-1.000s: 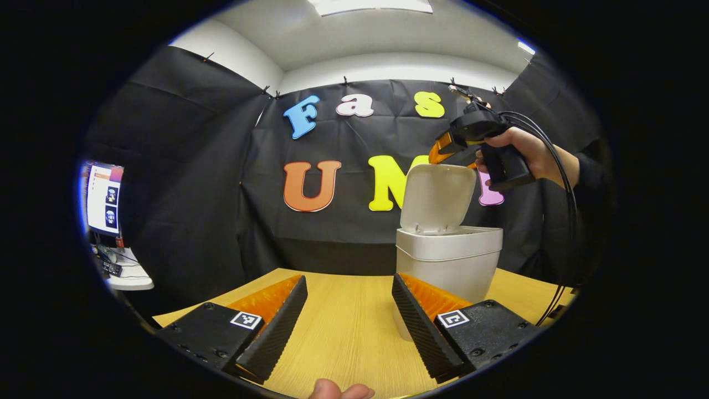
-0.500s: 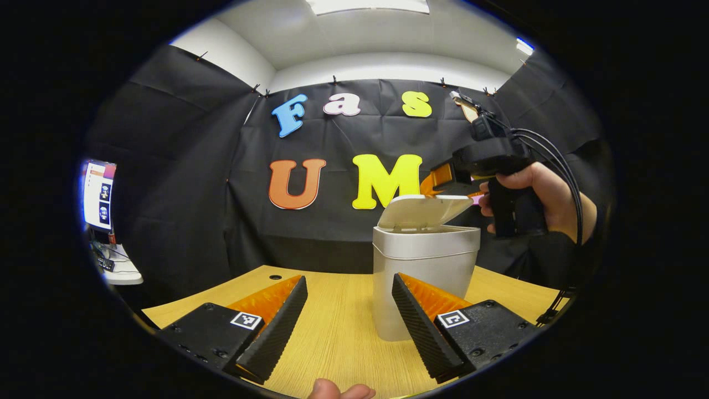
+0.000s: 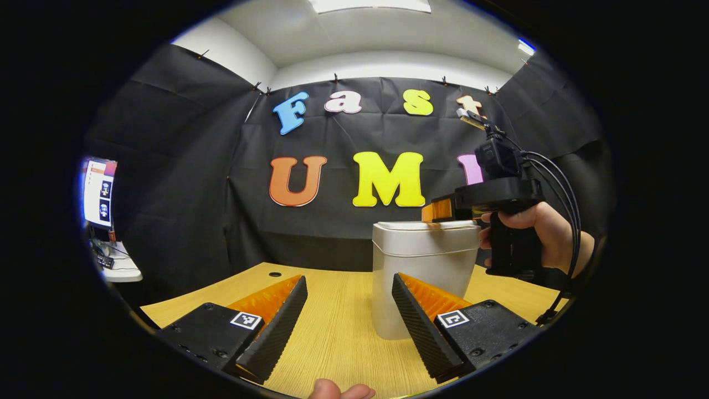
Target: Press the lid of the desktop garbage bin to open it, pick up the crumpled paper on the desktop and throw it into the bin, then pick up the pop can on the desktop and drop it into the bin, and finally close the garbage bin lid.
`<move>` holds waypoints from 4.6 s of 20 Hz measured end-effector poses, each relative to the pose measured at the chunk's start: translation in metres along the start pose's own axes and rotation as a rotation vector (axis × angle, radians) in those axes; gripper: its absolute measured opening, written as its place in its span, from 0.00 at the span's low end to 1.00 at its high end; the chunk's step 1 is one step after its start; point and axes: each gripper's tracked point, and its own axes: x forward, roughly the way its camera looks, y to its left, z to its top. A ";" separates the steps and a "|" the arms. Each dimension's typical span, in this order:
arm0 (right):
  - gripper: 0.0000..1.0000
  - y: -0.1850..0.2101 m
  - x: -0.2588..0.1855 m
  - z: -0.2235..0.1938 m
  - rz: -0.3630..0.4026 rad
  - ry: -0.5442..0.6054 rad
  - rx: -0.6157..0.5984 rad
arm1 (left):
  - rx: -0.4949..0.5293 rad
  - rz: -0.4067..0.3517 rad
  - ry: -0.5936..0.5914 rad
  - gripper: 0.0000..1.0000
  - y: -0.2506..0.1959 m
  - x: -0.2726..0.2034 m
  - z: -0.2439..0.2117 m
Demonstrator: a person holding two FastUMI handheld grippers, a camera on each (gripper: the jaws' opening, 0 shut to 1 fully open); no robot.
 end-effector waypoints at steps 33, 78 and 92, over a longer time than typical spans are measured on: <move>0.97 -0.062 -0.147 -0.030 -0.060 -0.314 -0.021 | 0.008 -0.025 -0.123 0.99 -0.060 0.039 0.034; 0.97 -0.054 -0.177 -0.086 -0.195 -0.334 -0.013 | 0.013 -0.055 -0.072 0.99 -0.040 0.020 0.006; 0.98 -0.051 -0.179 -0.085 -0.208 -0.330 -0.028 | 0.020 -0.050 -0.070 0.99 -0.040 0.019 0.008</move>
